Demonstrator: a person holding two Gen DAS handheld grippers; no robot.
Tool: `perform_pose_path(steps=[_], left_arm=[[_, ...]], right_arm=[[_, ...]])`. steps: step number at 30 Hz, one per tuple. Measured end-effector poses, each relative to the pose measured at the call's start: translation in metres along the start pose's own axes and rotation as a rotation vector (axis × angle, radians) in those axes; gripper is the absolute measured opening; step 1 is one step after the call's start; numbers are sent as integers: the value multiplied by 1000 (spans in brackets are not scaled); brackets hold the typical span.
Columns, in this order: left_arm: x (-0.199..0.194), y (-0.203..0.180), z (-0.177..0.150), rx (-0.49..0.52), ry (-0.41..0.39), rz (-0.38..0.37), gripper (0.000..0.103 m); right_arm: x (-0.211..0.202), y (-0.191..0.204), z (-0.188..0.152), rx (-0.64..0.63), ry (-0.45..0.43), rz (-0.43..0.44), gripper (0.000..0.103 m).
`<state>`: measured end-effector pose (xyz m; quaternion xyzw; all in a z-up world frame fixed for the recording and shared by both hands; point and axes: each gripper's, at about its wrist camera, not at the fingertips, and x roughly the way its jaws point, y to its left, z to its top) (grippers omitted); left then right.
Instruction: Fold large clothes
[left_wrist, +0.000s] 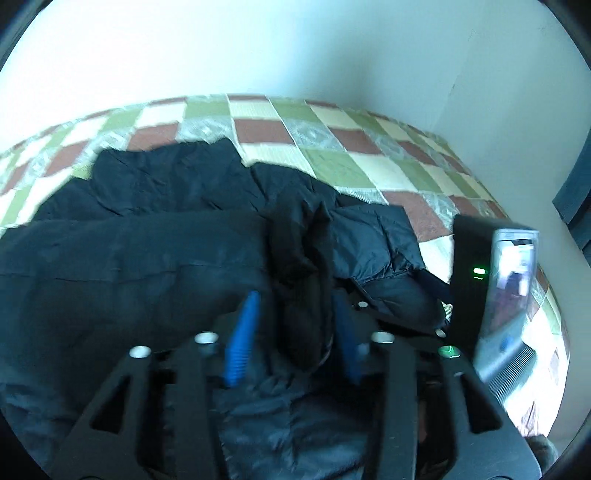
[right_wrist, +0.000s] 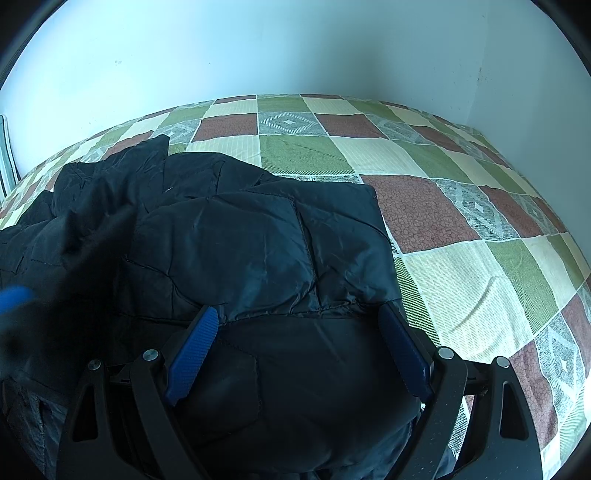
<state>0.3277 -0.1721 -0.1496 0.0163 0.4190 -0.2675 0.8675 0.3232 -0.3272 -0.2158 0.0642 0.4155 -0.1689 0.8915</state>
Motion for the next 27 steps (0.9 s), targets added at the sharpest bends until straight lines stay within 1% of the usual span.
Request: perform_pose_path(steps=[1,2,4,6,8,11,12,13,14,17,19,21,22,23,24,25,26,27], left_arm=[[-12,5,-1,0,-18,3,48],[-28,14,-4,1,-40,17,51],[-48,32,-9,-5,-70,64,53],[-67,60,-18,-23,-92,143,54],[-83,96,-28,-51,-105,249,54],[-97,145,-42,-113,-95,362,54],[-102,165,-47,-147,-92,401,54],[-104,177,-49,-168,-90,425,54],[-107,194,-53,-196,-89,456,54],[-106,221,-57,-237,-72,498,54],[-105,230,-56,-250,-66,503,54],[-105,236,-56,-244,-66,512,54],[-103,237,-56,-235,-68,519,54],[-100,237,-55,-228,-66,524,54],[-98,238,-55,-221,-62,526,54],[-96,238,-56,-216,-58,524,54],[-93,237,-56,-212,-56,523,54],[-92,237,-56,-208,-57,523,54]], right_arm=[[-1,-1,0,1,1,0,87],[-1,-1,0,2,2,1,87],[-3,-1,2,4,4,4,87],[-8,-2,4,5,0,7,87],[-18,-5,6,13,-15,10,87],[-41,-11,10,39,-36,10,87],[-49,-12,11,55,-42,24,87],[-56,-13,12,70,-50,45,87],[-64,-10,13,82,-58,81,87],[-68,12,17,47,-35,160,87],[-62,28,18,17,-8,191,87],[-51,43,18,-12,28,198,85],[-43,50,17,-20,53,207,78],[-38,53,16,-22,76,214,66],[-31,57,15,-22,104,222,56],[-27,59,14,-21,125,230,42],[-23,61,12,-22,141,236,36],[-24,63,10,-28,133,232,30]])
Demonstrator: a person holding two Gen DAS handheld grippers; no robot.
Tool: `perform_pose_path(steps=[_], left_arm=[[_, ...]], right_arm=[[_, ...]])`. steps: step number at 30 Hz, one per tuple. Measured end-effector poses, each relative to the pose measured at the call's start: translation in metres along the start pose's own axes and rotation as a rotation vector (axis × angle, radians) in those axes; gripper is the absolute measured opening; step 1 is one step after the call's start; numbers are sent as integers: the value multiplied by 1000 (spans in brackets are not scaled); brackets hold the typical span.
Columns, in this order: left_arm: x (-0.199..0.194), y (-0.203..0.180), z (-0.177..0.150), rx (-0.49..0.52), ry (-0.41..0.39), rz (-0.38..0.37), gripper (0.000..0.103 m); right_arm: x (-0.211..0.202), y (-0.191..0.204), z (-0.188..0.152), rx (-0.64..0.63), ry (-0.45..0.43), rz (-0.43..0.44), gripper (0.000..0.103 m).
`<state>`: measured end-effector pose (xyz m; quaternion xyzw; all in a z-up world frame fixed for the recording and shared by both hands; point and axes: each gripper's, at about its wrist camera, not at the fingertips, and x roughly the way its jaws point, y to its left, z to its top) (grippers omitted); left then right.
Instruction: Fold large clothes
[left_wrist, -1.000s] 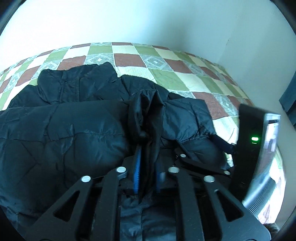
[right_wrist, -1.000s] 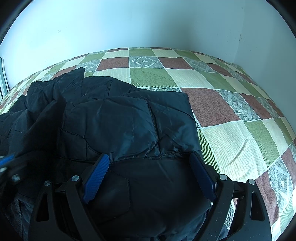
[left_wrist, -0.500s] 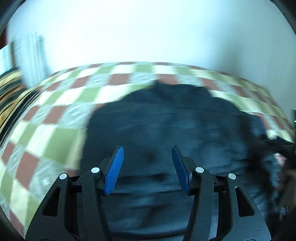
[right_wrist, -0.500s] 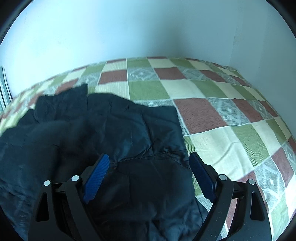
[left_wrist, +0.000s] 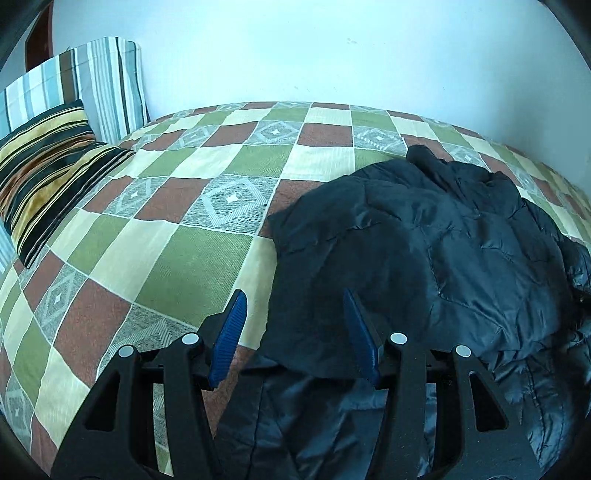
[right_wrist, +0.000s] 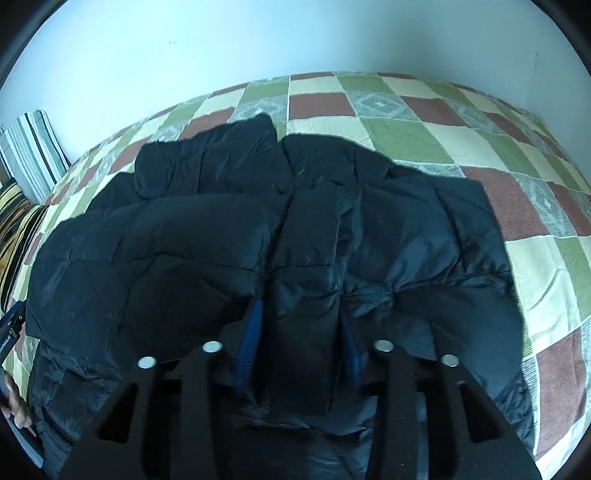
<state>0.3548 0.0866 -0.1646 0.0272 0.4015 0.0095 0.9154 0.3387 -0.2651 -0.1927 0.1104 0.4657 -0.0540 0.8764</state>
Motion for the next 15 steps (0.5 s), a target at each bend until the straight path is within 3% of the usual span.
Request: perform_pose_path(steps=[2,4,15], left_arm=[[1,-1,1,4,-12,1,54],[2,-3,4,11,-30,0,55],[51,-15,-5,66,91,37,61]], right_arm=[[-6,3,-1,-23,-30,-15,13],[-13,0,-1,-26,-56,-43,11],[23,-9,-12,-62,13,-92,12]])
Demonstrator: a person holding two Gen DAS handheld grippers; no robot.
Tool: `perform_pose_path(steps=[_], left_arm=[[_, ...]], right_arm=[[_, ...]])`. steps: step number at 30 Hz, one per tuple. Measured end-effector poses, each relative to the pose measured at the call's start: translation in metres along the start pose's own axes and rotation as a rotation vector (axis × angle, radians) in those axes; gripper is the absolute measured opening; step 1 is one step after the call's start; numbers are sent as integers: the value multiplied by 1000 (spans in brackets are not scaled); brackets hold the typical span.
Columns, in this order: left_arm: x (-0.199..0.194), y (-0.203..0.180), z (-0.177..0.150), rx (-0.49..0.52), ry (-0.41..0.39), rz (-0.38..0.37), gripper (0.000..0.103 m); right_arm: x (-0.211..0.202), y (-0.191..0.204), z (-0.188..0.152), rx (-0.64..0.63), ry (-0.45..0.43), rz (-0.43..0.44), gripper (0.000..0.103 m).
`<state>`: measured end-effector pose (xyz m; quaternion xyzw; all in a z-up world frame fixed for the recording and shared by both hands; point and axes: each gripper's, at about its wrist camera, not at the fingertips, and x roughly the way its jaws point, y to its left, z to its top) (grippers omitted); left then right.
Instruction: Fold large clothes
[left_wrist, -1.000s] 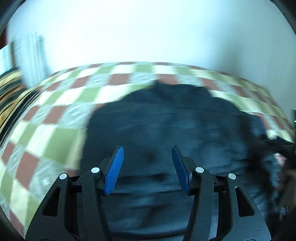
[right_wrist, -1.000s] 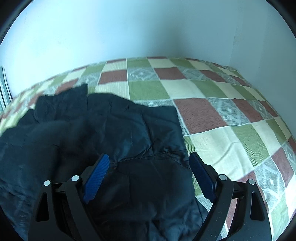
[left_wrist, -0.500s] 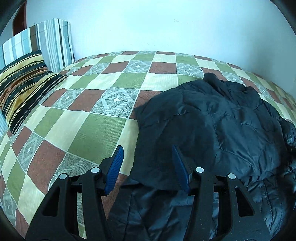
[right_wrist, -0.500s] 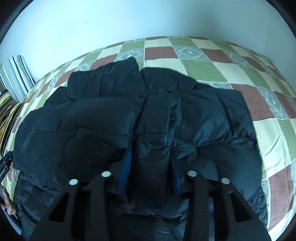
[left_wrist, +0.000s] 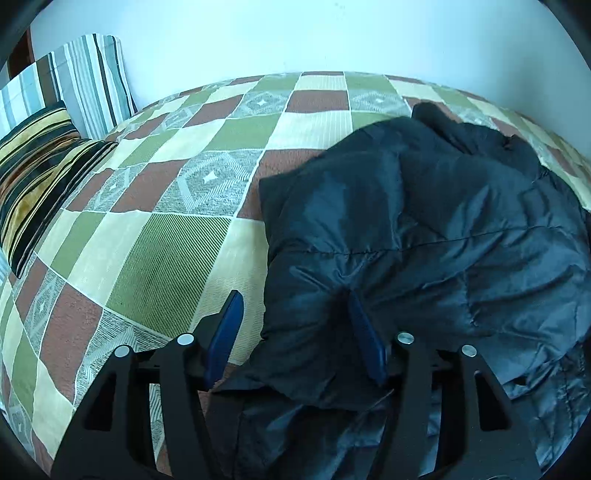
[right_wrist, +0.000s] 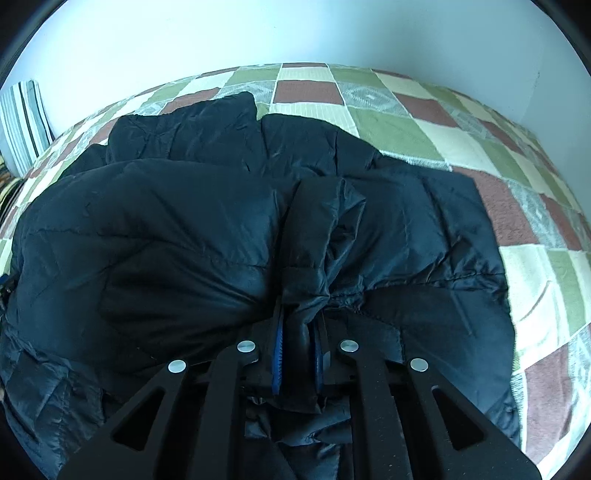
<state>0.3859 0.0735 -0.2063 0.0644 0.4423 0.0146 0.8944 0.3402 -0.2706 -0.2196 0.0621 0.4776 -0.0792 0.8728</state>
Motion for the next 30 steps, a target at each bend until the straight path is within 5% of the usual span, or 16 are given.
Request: perform_pose_path(steps=[6,11,15,20,25,30], left_arm=[[1,0,-2,-7,2,12,63],[-36,4,4,-45,-57,-3,61],[-54,-19,19,-5,-120,-43,61],[-42,-65,38,64,-103,-97,61],[-15,-89,40,80,-36,-92,61],[-11,-89,34,72,-40,-100,62]], right_arm=[[-2,-1,-2,9,-21,4,13],[-30,3,4,6,-79,-20,38],[-48,17,17,5,-136,8,40],[-40,45,35,-29,-131,49,40],[-20,63,37,-96,-124,-9,48],[-15,35,24,-26,-100,-115,50]])
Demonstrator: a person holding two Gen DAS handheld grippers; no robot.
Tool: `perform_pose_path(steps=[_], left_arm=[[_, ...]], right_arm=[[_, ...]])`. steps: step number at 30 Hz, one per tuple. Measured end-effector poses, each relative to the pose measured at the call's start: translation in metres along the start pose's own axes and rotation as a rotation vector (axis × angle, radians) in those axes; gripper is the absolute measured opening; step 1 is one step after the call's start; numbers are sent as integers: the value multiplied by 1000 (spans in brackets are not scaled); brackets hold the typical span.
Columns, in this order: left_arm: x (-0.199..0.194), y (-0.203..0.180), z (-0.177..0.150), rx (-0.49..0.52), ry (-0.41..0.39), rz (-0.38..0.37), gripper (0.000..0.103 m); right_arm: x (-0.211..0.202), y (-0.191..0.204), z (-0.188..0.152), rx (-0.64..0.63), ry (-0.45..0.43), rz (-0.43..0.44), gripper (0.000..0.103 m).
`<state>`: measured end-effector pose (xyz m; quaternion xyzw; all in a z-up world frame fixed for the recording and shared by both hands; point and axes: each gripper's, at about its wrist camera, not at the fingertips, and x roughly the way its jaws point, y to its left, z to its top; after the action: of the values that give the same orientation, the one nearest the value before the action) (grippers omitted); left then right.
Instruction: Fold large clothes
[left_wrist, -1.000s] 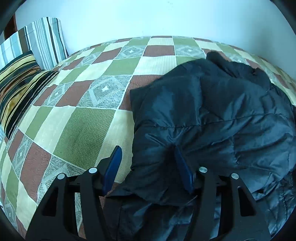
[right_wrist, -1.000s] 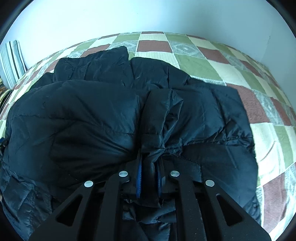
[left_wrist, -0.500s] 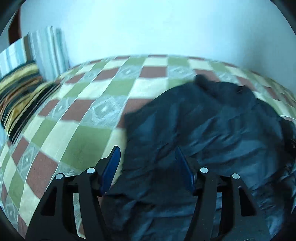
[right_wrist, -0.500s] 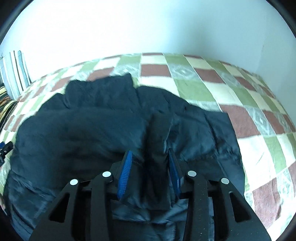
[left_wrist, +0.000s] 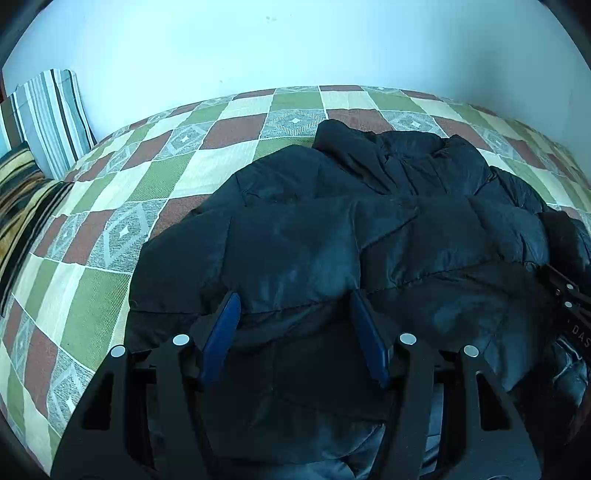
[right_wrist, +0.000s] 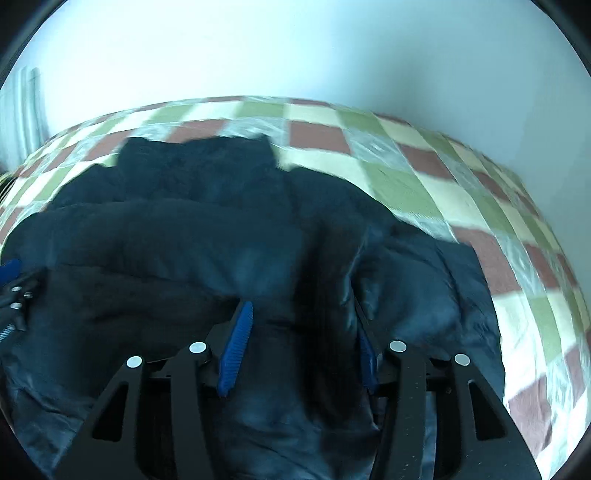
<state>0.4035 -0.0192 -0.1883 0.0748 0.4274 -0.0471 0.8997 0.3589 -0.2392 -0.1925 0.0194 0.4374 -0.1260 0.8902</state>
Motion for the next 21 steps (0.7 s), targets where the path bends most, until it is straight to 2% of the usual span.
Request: perform_pose_path(steps=[2,5,7,15,19,21], left_arm=[[0,3,0,-10,2,-17,62],[1,4,-1,-15,4,-22,62],[0,3,-2,-7,2,-22,62],[8,-3,-9,22,18,-4,64],[2,0,-7,12,11,-13,63],[2,0,-7,15,10,-7,63]], right_arm=[[3,-13,-5,28,30,2,29],[1,-28,-11,57,52,54,14],[-4,-31,-15,64,63,71,10],[-13,-29,-24,36,62,53,12],[-48,-31,-11,57,-43,4,39],[-60,-25,1,66,-87,42,40]])
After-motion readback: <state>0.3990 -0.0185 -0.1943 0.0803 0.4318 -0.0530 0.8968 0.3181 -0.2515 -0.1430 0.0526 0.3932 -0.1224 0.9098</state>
